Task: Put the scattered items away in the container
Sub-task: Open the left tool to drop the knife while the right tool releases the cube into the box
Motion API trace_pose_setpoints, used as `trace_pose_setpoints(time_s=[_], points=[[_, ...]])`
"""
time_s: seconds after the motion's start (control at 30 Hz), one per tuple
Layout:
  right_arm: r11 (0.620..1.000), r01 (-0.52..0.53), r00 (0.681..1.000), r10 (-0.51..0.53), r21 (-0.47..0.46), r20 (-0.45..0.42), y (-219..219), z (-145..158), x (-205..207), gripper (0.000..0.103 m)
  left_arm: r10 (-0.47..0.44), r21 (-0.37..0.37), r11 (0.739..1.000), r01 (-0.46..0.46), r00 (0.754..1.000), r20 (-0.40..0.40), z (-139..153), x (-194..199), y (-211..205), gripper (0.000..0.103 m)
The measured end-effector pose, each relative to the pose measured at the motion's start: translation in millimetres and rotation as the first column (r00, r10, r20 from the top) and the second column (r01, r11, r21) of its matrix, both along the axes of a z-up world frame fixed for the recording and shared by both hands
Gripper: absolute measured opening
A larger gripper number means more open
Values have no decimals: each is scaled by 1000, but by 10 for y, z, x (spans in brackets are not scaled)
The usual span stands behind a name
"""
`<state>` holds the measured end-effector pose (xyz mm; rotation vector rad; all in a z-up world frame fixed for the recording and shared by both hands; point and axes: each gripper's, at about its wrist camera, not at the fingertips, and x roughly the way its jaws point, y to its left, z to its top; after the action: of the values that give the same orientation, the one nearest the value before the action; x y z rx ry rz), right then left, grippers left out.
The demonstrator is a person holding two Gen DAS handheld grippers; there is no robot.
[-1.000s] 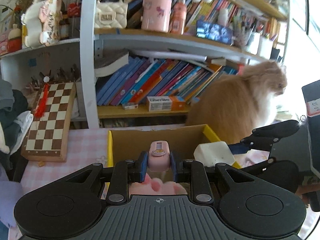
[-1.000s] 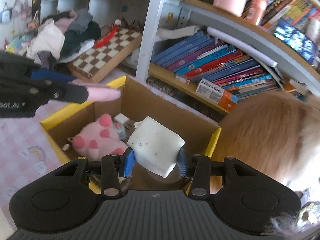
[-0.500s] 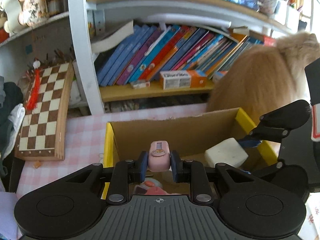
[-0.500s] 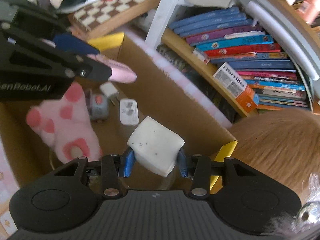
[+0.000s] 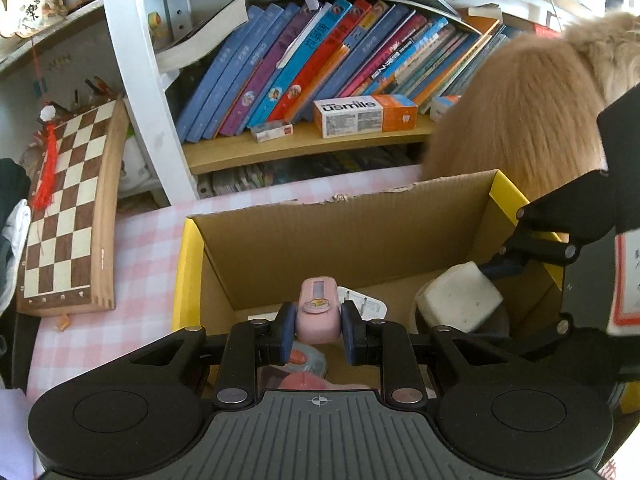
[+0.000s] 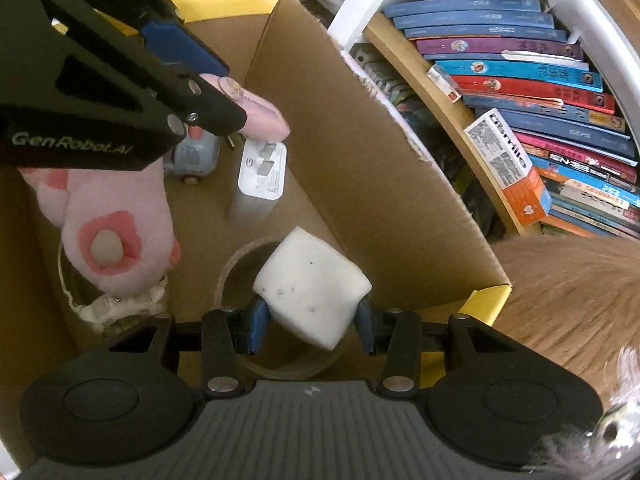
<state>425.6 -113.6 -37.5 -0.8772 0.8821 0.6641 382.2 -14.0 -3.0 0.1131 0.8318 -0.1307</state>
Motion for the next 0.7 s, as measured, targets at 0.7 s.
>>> trace_pose_setpoints(time_s=[0.7], points=[[993,-2,999,-4,120,49,-57,378,-94,72,0,-53,999,4,997,73,267,-189,45,55]])
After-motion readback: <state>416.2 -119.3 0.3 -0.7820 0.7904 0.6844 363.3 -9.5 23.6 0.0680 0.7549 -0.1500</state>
